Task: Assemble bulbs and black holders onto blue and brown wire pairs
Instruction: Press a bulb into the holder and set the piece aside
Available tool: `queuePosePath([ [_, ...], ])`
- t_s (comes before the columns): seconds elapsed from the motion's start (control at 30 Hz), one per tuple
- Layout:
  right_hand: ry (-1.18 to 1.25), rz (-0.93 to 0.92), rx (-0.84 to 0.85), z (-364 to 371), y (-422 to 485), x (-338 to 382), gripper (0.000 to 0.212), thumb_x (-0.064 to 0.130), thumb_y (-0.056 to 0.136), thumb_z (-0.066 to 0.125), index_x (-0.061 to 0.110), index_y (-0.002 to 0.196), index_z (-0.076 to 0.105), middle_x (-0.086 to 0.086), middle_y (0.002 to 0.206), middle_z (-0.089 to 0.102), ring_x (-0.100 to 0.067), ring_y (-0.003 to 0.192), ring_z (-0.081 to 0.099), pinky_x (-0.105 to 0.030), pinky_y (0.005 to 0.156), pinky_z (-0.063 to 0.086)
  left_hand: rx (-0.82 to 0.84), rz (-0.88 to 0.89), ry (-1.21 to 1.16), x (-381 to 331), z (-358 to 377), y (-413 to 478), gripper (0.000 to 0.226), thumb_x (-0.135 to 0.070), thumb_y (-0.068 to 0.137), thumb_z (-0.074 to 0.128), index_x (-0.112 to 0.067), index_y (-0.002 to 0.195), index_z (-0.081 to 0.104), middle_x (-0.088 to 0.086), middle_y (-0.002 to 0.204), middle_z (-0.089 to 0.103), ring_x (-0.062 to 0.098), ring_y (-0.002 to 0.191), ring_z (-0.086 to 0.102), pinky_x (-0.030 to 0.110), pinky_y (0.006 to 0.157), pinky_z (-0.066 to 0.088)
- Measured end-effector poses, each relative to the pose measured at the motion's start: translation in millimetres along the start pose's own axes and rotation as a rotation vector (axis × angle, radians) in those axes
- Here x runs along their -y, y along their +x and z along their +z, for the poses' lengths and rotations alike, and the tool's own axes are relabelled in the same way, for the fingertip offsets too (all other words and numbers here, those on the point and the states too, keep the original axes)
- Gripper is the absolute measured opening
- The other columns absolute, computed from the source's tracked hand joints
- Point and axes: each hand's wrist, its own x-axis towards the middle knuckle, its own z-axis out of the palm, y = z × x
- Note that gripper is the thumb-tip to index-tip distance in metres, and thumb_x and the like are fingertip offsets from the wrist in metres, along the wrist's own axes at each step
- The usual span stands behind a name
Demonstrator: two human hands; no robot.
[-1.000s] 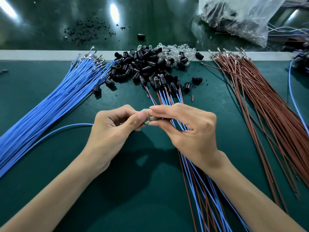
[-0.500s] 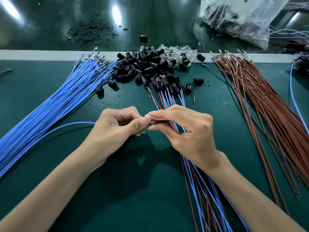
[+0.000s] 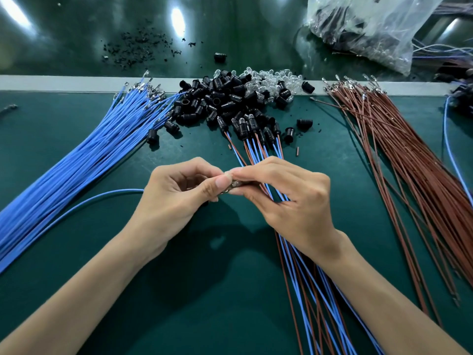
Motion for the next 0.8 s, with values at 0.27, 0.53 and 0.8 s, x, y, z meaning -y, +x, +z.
queuePosePath([
  [0.27,-0.001,-0.013,0.007,-1.3,-0.2,-2.4,0.017,-0.004,0.077,0.078,-0.008,0.093,0.071,-0.011,0.085,0.074,-0.026,0.073,0.069,-0.035,0.067,0.056,0.037,-0.007,0.03,-3.7,-1.2,0.2,0.017,-0.026,0.075,0.065,-0.01,0.074,0.069,-0.003,0.065,0.06,0.005,0.063,0.052,0.011,0.063,0.042],
  [0.53,0.01,-0.032,0.027,1.0,-1.6,-0.2,0.019,-0.005,0.076,0.078,-0.007,0.094,0.071,-0.01,0.084,0.073,-0.026,0.072,0.068,-0.034,0.067,0.055,0.094,-0.074,0.021,-8.1,-6.0,1.0,0.012,-0.025,0.071,0.07,-0.017,0.062,0.069,-0.005,0.056,0.055,0.004,0.054,0.048,0.009,0.055,0.038],
  [0.8,-0.02,-0.022,0.09,-2.9,-1.2,-2.6,0.019,-0.003,0.076,0.08,-0.006,0.093,0.072,-0.014,0.077,0.071,-0.028,0.067,0.067,-0.035,0.064,0.054,0.104,-0.05,0.106,-3.7,-9.1,1.8,0.013,-0.022,0.073,0.074,-0.021,0.061,0.071,-0.006,0.058,0.056,0.006,0.055,0.05,0.011,0.056,0.039],
])
